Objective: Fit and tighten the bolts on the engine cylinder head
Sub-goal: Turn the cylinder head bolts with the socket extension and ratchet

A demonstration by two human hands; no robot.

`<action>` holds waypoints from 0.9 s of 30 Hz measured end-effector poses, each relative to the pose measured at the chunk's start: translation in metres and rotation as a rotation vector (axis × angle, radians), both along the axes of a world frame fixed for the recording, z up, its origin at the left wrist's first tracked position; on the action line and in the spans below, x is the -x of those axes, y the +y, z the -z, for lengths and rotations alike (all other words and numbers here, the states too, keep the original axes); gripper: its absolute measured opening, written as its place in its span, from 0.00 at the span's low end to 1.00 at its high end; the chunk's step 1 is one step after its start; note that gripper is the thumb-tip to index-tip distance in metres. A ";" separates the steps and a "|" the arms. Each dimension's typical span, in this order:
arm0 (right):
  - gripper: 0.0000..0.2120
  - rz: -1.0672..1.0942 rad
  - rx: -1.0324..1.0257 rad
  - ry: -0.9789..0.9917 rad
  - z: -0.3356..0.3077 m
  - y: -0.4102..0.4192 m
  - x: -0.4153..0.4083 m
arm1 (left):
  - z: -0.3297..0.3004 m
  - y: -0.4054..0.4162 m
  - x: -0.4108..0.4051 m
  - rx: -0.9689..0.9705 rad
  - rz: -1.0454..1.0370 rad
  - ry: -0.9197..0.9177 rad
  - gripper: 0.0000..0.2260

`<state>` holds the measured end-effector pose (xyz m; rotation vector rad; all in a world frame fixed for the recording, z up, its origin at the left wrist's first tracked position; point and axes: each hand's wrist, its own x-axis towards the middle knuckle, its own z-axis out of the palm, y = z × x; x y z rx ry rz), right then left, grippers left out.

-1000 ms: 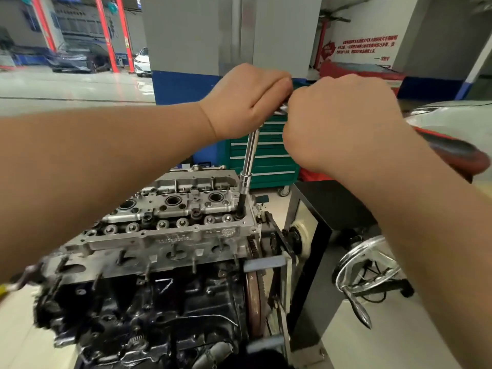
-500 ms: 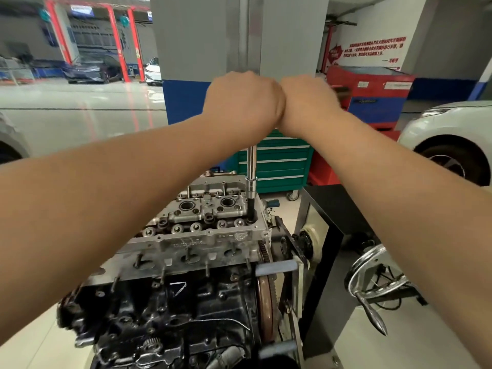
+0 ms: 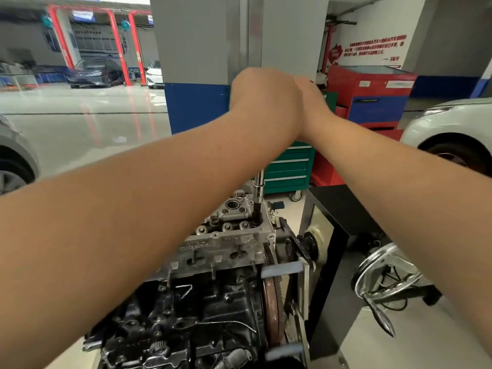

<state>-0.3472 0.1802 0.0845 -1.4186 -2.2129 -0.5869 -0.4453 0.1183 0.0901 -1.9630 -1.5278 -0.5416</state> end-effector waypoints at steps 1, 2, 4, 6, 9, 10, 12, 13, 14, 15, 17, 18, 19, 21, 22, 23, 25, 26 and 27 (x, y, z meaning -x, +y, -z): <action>0.14 0.036 0.020 0.008 0.001 0.001 0.005 | 0.002 0.005 0.008 -0.006 0.008 -0.004 0.13; 0.13 0.088 0.034 -0.008 -0.001 0.000 0.008 | 0.003 0.011 0.018 -0.017 0.035 0.009 0.11; 0.12 0.192 0.018 -0.086 -0.010 -0.013 0.004 | 0.004 0.020 0.036 -0.023 0.178 -0.002 0.12; 0.10 0.314 -0.030 -0.176 -0.016 -0.038 -0.005 | 0.006 0.028 0.049 -0.004 0.457 -0.049 0.16; 0.17 0.390 -0.159 -0.308 -0.010 -0.082 -0.014 | 0.010 0.033 0.050 -0.043 0.766 -0.080 0.18; 0.17 0.390 -0.177 -0.305 -0.006 -0.089 -0.018 | 0.012 0.034 0.045 -0.058 0.779 -0.097 0.19; 0.16 0.395 -0.144 -0.260 -0.001 -0.086 -0.027 | 0.016 0.032 0.034 -0.050 0.708 -0.146 0.20; 0.16 0.400 -0.123 -0.235 -0.002 -0.079 -0.030 | 0.018 0.027 0.030 -0.049 0.649 -0.172 0.19; 0.16 0.402 -0.112 -0.216 -0.002 -0.071 -0.031 | 0.017 0.025 0.028 -0.058 0.566 -0.183 0.18; 0.17 0.382 -0.109 -0.199 -0.003 -0.061 -0.031 | 0.016 0.022 0.027 -0.076 0.463 -0.171 0.17; 0.14 0.251 -0.084 -0.119 -0.004 -0.042 -0.026 | 0.011 0.011 0.022 -0.130 0.235 -0.047 0.15; 0.12 0.151 -0.055 -0.072 -0.003 -0.030 -0.022 | 0.009 0.003 0.016 -0.125 0.134 0.016 0.13; 0.13 0.062 -0.026 -0.033 -0.003 -0.021 -0.014 | 0.007 -0.002 0.009 -0.093 0.065 0.031 0.12; 0.09 -0.013 0.068 0.038 -0.003 -0.011 0.002 | 0.005 0.000 0.006 -0.090 0.031 -0.039 0.15; 0.05 0.004 0.118 0.056 -0.002 -0.007 0.007 | 0.005 0.004 0.011 -0.082 0.040 -0.120 0.16; 0.04 0.050 0.123 0.051 -0.001 -0.006 0.010 | 0.006 0.009 0.017 -0.076 0.051 -0.171 0.16; 0.05 0.169 0.043 -0.045 -0.004 -0.010 0.005 | 0.011 0.021 0.028 -0.120 0.145 -0.143 0.15; 0.05 0.244 -0.001 -0.117 -0.007 -0.017 0.000 | 0.012 0.025 0.033 -0.108 0.236 -0.132 0.15; 0.08 0.320 -0.045 -0.184 -0.009 -0.028 -0.006 | 0.014 0.030 0.040 -0.077 0.372 -0.153 0.16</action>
